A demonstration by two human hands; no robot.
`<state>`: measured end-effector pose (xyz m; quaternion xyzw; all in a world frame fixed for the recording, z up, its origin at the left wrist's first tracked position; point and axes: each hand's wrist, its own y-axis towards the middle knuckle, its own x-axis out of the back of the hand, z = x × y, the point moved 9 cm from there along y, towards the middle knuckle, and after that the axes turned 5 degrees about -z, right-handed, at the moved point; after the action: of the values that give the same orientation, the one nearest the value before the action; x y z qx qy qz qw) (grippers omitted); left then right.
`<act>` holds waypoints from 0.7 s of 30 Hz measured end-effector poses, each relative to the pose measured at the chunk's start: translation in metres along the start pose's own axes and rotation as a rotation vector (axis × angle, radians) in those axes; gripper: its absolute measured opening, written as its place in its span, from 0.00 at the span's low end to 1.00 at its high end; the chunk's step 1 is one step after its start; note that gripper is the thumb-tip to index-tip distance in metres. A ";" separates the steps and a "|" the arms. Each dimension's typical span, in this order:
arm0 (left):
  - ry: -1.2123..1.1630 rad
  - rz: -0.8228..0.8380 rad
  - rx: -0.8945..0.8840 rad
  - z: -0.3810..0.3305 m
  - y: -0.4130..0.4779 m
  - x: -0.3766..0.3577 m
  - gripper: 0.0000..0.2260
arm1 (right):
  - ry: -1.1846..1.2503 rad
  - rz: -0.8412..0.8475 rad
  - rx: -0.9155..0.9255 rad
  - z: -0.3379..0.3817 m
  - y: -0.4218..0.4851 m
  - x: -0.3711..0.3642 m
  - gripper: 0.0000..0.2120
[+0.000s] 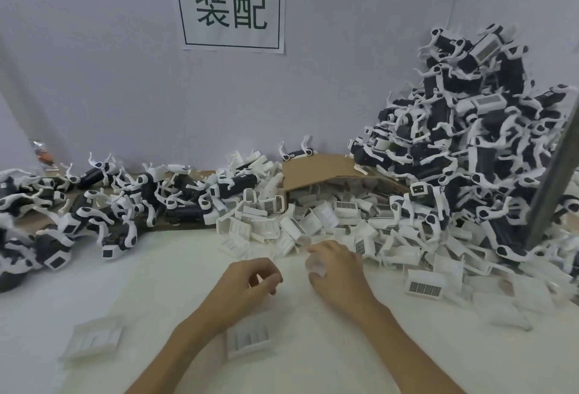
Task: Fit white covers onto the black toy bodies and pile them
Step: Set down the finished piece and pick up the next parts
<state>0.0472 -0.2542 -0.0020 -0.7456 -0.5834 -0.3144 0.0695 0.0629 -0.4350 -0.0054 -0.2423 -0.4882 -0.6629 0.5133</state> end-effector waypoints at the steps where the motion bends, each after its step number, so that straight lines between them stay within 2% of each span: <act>1: 0.052 0.025 -0.023 0.000 -0.001 -0.002 0.05 | -0.021 -0.008 -0.009 -0.002 0.001 0.002 0.21; 6: 0.224 0.036 -0.080 0.000 -0.001 -0.008 0.04 | -0.031 0.008 -0.029 -0.006 0.002 0.005 0.18; 12: 0.265 0.050 -0.077 0.005 -0.001 -0.013 0.09 | 0.087 -0.049 -0.026 0.001 0.002 0.009 0.12; 17: 0.322 0.057 -0.071 0.007 0.005 -0.015 0.13 | 0.178 -0.088 -0.016 0.007 0.001 0.016 0.11; 21: 0.299 0.030 -0.066 0.008 0.009 -0.011 0.12 | 0.272 -0.097 -0.027 0.008 -0.001 0.021 0.11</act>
<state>0.0574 -0.2618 -0.0121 -0.7011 -0.5446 -0.4398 0.1360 0.0536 -0.4372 0.0144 -0.1334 -0.4164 -0.7203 0.5386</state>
